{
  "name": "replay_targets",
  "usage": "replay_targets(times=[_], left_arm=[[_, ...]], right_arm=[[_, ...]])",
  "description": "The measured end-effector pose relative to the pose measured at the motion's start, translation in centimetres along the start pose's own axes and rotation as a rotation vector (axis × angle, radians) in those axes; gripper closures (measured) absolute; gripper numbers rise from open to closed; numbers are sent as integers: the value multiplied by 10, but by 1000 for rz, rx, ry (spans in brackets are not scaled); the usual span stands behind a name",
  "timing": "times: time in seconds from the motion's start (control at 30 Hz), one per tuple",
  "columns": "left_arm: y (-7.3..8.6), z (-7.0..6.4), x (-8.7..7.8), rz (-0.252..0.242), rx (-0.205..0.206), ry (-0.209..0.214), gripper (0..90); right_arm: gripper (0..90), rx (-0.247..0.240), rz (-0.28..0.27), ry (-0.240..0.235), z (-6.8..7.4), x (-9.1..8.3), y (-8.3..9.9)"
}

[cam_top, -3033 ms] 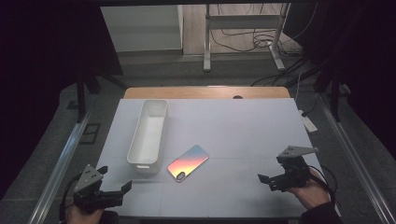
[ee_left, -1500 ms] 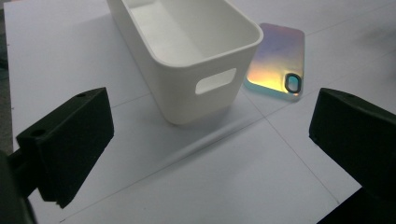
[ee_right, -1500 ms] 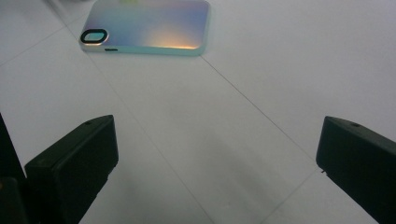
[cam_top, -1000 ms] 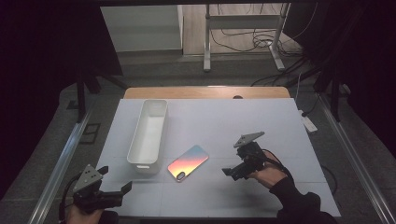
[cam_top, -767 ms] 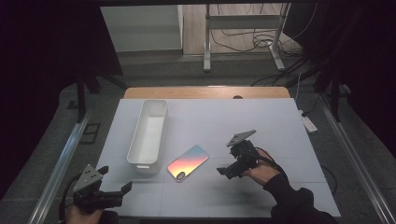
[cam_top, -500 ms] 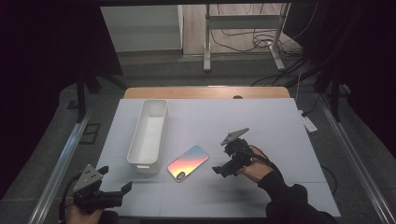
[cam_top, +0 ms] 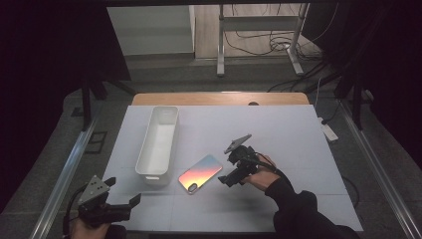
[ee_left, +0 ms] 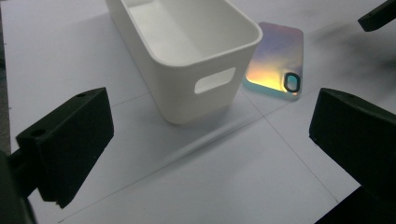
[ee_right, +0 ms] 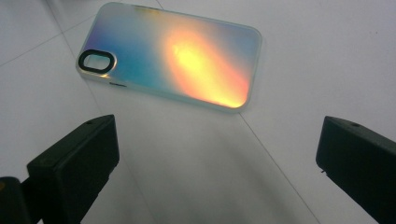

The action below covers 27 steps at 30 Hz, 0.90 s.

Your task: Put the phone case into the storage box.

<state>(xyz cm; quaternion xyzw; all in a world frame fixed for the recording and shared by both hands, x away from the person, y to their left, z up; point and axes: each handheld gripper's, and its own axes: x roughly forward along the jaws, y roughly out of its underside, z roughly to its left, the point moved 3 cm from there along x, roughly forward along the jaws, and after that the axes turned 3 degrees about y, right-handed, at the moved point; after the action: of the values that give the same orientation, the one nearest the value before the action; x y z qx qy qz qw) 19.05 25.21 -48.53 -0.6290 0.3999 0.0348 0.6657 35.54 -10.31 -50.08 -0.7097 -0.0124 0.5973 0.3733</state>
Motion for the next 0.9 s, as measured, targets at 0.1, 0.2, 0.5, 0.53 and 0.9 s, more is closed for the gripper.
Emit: replay_targets(times=[0.1, 0.2, 0.5, 0.53, 0.9], left_arm=[[0, 0, 0, 0, 0, 0, 5], [0, 0, 0, 0, -1, 2, 5], [0, 0, 0, 1, -1, 2, 5], [0, 0, 0, 1, -1, 3, 5], [0, 0, 0, 1, -1, 3, 5]], right_arm=[[0, -7, 6, 7, 1, 4, -4], [0, -15, 16, 18, 4, 8, -8], [0, -35, 28, 7, 11, 19, -19], [0, -31, 29, 5, 12, 20, -21], [137, -44, 46, 19, 15, 28, -28]])
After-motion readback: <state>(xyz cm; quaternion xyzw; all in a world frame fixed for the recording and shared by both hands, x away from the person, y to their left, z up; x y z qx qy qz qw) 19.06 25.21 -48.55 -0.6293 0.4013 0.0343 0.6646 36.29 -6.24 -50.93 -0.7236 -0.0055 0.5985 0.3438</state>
